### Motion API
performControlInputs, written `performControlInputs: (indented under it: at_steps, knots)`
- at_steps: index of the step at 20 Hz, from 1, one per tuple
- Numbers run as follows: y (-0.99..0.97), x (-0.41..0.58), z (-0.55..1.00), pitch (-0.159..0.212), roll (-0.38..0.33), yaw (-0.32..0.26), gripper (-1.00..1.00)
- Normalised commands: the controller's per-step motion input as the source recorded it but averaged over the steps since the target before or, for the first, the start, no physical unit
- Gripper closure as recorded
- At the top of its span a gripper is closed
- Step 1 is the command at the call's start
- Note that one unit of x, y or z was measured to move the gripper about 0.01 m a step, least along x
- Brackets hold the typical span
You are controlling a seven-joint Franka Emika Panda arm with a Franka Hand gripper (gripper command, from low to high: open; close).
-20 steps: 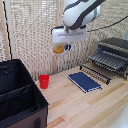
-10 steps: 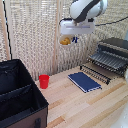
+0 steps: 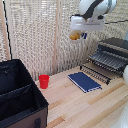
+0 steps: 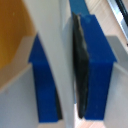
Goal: Gently stretch your hand towards the oven tray's handle, obtaining a firm grip, and draw it cautiously out of the oven. Transition your grip to the hot dog bowl, gingerly seizing the edge, and elevate it from the surface. Hover the bowl over the tray, delicately lower it, and temper your grip, establishing the bowl's equilibrium.
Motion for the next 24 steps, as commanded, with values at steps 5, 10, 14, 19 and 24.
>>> performControlInputs:
  at_steps: [5,10,14,19,24]
  knots:
    - [-0.69,-0.037,0.07,0.109,0.000,-0.189,1.00]
    - [-0.69,-0.018,0.02,0.115,0.000,-0.187,1.00]
    - [-0.71,0.009,-0.02,0.064,0.000,-0.178,1.00]
    - [-0.74,0.083,-0.04,0.030,0.004,-0.153,1.00]
    - [-0.76,0.124,-0.07,0.024,0.043,-0.115,1.00]
